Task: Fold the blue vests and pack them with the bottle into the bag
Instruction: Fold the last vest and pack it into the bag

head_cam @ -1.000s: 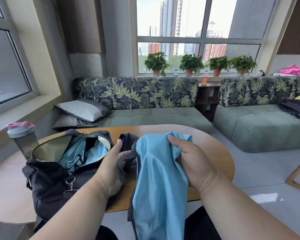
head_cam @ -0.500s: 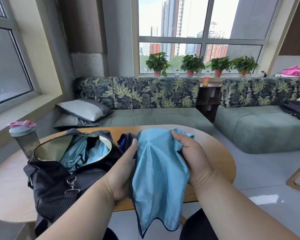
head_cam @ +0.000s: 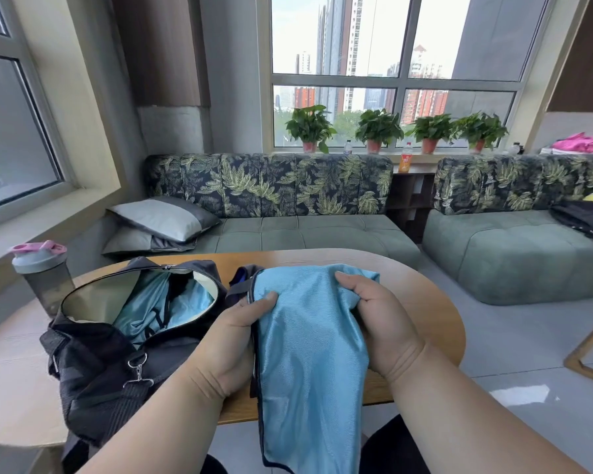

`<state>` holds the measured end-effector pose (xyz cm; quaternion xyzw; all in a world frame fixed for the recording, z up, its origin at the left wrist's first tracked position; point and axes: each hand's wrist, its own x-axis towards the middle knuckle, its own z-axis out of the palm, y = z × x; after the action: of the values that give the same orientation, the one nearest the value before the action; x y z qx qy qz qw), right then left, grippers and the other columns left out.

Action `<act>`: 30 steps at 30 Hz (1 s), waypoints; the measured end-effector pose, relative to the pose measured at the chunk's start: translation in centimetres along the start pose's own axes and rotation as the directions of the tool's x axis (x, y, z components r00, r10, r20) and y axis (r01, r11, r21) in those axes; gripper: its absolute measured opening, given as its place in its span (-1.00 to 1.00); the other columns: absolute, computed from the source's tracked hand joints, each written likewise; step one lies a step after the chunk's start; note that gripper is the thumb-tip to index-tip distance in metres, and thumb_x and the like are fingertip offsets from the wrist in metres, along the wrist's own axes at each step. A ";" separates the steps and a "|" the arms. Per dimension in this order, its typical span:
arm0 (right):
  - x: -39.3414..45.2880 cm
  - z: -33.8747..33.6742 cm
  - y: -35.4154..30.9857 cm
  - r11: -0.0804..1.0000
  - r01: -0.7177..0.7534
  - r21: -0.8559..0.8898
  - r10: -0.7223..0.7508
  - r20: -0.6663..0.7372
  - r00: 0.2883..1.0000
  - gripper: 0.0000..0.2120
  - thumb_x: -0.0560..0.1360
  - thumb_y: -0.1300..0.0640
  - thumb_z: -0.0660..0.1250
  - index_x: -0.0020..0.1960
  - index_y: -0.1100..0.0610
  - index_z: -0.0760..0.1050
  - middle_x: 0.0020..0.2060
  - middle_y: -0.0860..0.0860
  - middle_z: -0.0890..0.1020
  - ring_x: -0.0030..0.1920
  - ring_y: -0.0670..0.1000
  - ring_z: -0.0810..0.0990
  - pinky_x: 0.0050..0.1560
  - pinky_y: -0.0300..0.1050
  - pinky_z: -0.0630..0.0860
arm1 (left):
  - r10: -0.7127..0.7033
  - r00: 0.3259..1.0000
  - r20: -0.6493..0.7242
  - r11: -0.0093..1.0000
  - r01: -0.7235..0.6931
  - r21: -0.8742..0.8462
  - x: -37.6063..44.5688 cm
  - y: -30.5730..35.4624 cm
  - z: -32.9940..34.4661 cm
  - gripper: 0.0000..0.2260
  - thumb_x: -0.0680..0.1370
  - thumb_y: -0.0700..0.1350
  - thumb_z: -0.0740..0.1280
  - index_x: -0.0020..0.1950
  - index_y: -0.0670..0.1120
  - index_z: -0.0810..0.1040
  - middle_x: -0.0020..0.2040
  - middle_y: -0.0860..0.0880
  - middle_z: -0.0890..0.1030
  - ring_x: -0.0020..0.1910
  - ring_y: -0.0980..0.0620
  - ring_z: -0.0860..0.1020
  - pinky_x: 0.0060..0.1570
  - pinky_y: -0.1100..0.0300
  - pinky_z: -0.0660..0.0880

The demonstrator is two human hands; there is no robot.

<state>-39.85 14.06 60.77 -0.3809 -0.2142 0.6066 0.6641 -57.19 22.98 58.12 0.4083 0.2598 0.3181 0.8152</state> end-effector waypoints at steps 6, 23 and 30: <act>0.7 -1.0 0.0 0.986 0.114 -0.124 -0.124 -0.079 0.989 -0.64 0.64 0.15 0.31 0.31 0.38 0.59 0.24 0.32 0.66 0.28 0.31 0.64 0.37 0.26 0.54 | 0.085 0.984 -0.154 0.993 -0.070 0.095 0.1 0.8 0.1 -0.80 0.66 -0.20 0.33 0.23 -0.25 0.64 0.11 -0.26 0.72 -0.05 -0.16 0.74 -0.01 -0.05 0.70; -0.9 -3.9 0.5 0.819 0.244 -0.520 -0.396 -0.202 0.896 -0.26 0.46 0.05 0.54 0.57 -0.02 0.35 0.34 0.05 0.61 0.27 0.01 0.64 0.35 0.08 0.54 | 0.270 0.834 -0.482 0.943 -0.128 0.307 0.2 1.6 1.9 -0.78 0.66 -0.18 0.34 0.30 -0.06 0.47 0.00 -0.09 0.68 -0.18 0.00 0.63 -0.23 0.11 0.58; -2.6 -3.4 0.4 0.707 0.127 -0.696 -0.182 -0.005 0.983 -0.80 0.56 0.15 0.48 0.15 -0.07 0.70 0.03 0.06 0.76 0.00 0.03 0.73 0.06 -0.08 0.63 | 0.312 0.831 -0.461 0.896 -0.096 0.435 -0.5 1.7 2.1 -0.81 0.70 -0.18 0.19 0.20 0.05 0.54 -0.03 -0.07 0.62 -0.17 -0.06 0.53 -0.11 0.04 0.50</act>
<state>-38.06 10.66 58.85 -0.6042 -0.4319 0.4104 0.5292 -56.61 22.40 60.76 0.4882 0.4823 0.4445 0.5758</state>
